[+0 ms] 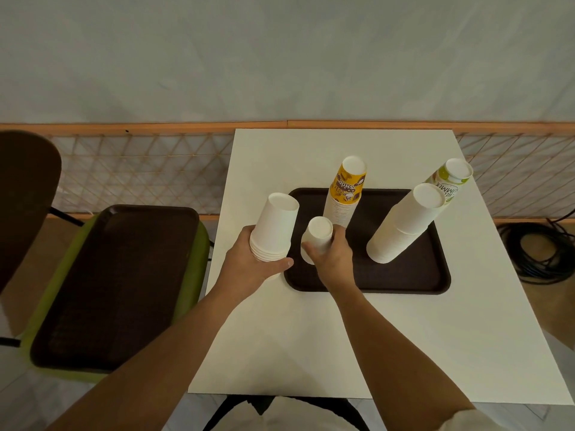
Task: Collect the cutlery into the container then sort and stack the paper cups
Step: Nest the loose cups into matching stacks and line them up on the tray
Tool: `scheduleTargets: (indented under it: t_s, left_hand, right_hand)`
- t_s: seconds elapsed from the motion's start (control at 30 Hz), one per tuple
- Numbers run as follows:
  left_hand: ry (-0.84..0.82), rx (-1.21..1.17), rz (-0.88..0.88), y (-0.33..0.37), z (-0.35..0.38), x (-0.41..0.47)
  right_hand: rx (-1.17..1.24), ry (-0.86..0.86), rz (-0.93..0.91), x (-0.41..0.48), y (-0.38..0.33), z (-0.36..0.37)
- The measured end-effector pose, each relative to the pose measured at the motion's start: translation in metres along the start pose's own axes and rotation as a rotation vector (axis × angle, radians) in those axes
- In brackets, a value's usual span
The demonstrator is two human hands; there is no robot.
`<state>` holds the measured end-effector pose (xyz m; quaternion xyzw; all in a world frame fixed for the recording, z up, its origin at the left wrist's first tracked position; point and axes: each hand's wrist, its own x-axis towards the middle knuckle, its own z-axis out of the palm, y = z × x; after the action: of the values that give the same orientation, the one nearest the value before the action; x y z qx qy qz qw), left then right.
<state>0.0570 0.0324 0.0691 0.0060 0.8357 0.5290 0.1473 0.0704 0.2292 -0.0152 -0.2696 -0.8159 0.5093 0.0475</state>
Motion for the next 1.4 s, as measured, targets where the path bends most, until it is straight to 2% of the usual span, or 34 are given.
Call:
scheduleTargets:
  t_s: [0.33,0.53,0.63,0.73,0.83,0.9,0.97,1.1,1.4]
  left_hand:
    - [-0.003,-0.034,0.02,0.001,0.002,-0.001]
    - [-0.027,-0.068,0.034,0.004,0.007,-0.001]
    - [-0.034,-0.064,0.044,0.007,0.006,-0.001]
    - [-0.025,-0.044,0.051,0.013,0.006,-0.002]
    - [-0.038,-0.023,0.071,0.02,0.006,-0.002]
    - [-0.055,-0.028,0.084,0.024,0.007,-0.001]
    - [-0.058,-0.031,0.095,0.029,0.008,-0.002]
    - [-0.061,-0.009,0.11,0.03,0.006,-0.005]
    - [-0.029,0.114,0.086,0.026,0.004,-0.005]
  right_hand:
    - [-0.084,-0.07,-0.027,-0.013,-0.002,-0.021]
    - [-0.074,-0.211,-0.006,-0.019,-0.016,-0.035]
    - [-0.042,-0.123,-0.085,-0.029,-0.04,-0.046]
    - [0.132,-0.036,-0.259,-0.043,-0.077,-0.063]
    - [0.104,-0.172,-0.389,-0.047,-0.115,-0.078]
    - [0.019,-0.301,-0.404,-0.044,-0.134,-0.082]
    - [-0.018,-0.35,-0.374,-0.041,-0.143,-0.08]
    - [-0.046,-0.294,-0.351,-0.038,-0.142,-0.074]
    - [0.086,0.063,-0.304,-0.044,-0.14,-0.068]
